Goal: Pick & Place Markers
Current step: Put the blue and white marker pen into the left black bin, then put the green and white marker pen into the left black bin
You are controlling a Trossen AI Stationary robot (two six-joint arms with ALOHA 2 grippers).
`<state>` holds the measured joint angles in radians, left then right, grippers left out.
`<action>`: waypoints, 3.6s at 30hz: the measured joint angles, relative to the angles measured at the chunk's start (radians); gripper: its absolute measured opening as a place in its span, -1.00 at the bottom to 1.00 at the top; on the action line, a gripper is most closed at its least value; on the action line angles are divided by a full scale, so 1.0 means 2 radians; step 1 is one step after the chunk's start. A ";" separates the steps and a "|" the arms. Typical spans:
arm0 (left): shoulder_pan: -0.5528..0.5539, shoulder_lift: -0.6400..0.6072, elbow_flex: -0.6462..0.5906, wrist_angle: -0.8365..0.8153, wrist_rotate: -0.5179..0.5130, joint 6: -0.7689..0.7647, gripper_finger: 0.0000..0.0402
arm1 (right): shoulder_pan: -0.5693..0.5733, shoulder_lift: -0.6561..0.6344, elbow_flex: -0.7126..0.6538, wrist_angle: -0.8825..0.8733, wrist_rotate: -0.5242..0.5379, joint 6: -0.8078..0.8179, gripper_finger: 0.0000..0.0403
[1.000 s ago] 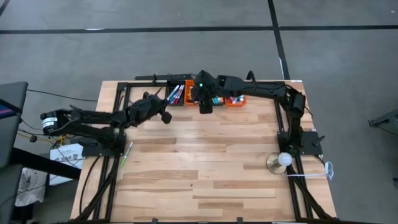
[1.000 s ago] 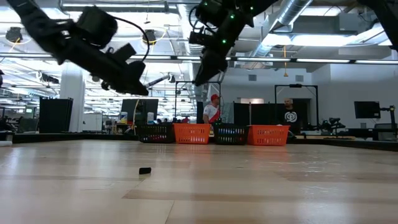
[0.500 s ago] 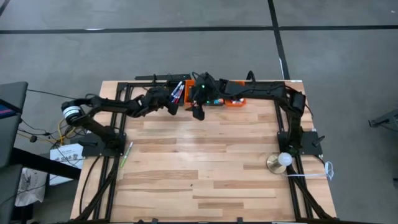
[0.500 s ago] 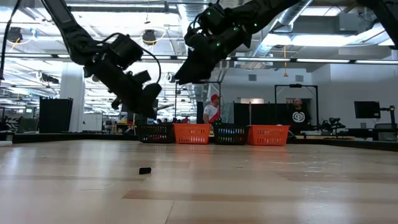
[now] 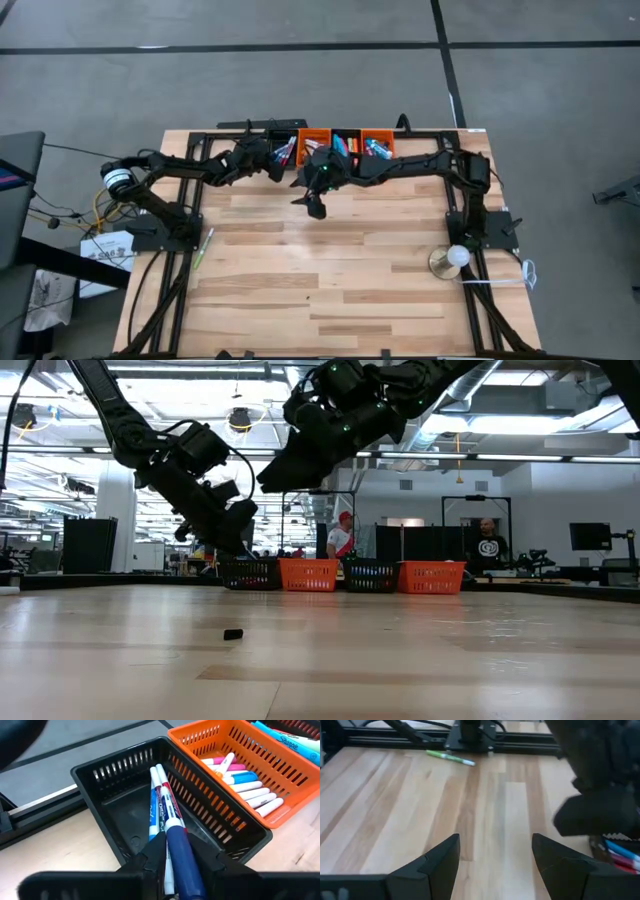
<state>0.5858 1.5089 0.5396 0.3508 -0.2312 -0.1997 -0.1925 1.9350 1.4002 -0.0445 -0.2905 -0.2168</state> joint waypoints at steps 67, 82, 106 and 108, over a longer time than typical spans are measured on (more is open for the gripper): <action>-0.203 -0.207 0.000 -0.410 -0.004 -0.193 0.08 | 0.042 -0.055 -0.051 0.031 -0.026 0.004 0.19; -0.310 -0.211 0.000 -0.573 0.124 -0.383 0.08 | 0.048 -0.125 -0.172 0.181 -0.089 0.013 0.19; -0.327 -0.172 -0.001 -0.646 0.093 -0.494 0.08 | 0.077 -0.123 -0.172 0.171 -0.093 -0.026 0.19; -0.341 -0.166 -0.001 -0.625 0.081 -0.491 0.08 | 0.076 -0.123 -0.172 0.167 -0.093 -0.027 0.19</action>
<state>-0.0972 1.1764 0.5377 -0.8991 -0.0693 -1.1821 -0.0412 1.6894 1.0569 0.2887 -0.4761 -0.2704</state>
